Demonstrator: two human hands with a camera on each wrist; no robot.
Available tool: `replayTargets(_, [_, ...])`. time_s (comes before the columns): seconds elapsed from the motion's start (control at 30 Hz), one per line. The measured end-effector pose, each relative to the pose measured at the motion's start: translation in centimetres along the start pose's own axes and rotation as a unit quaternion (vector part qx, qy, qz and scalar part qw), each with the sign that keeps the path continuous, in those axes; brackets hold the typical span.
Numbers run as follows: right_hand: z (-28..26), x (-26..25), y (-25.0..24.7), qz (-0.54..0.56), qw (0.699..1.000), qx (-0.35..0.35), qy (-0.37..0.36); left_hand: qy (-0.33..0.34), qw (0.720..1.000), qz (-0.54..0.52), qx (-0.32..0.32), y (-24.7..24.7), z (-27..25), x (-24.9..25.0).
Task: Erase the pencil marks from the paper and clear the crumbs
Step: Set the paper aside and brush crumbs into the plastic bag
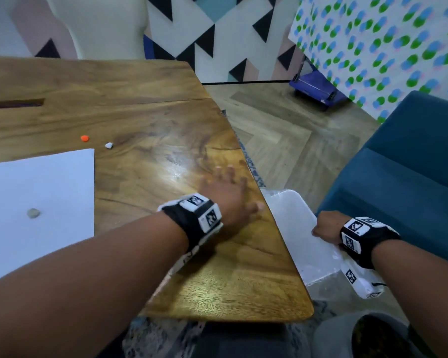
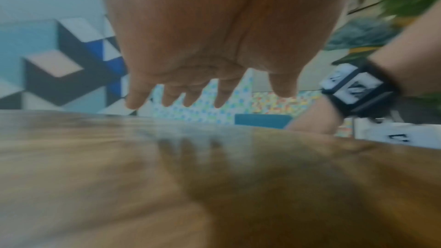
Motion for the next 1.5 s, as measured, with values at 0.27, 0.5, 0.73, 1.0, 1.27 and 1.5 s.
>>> replayTargets(0.27, [0.0,0.1,0.6,-0.007,1.0,-0.014,-0.006,-0.052,0.997,0.013,-0.052,1.1,-1.1,-1.5])
replayTargets(0.5, [-0.3,0.3,0.1,-0.012,1.0,-0.008,-0.007,0.185,0.98,0.003,-0.079,0.5,-4.2,3.4])
replayTargets(0.73, [-0.4,0.6,0.6,-0.015,1.0,-0.024,0.001,-0.041,0.996,0.035,-0.078,1.3,-5.1,0.6])
replayTargets(1.0, [-0.8,0.3,0.6,-0.009,0.999,-0.032,0.012,0.176,0.979,-0.032,-0.099,4.0,-8.0,10.6])
replayTargets(1.27, [-0.8,0.7,1.4,-0.001,1.0,-0.026,0.014,0.004,0.993,0.015,-0.121,2.3,-9.5,6.0])
replayTargets(1.5, [-1.0,0.3,1.3,-0.019,0.999,-0.026,0.001,0.156,0.977,-0.054,-0.136,3.2,-10.1,11.9])
Point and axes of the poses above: each hand's wrist, its own z-axis towards the middle knuckle, its own y-axis out of the palm, x = y × z, the point moved 1 cm from there along z, towards the middle knuckle, and after that the axes turned 4 degrees about x, right-handed, at the moved point
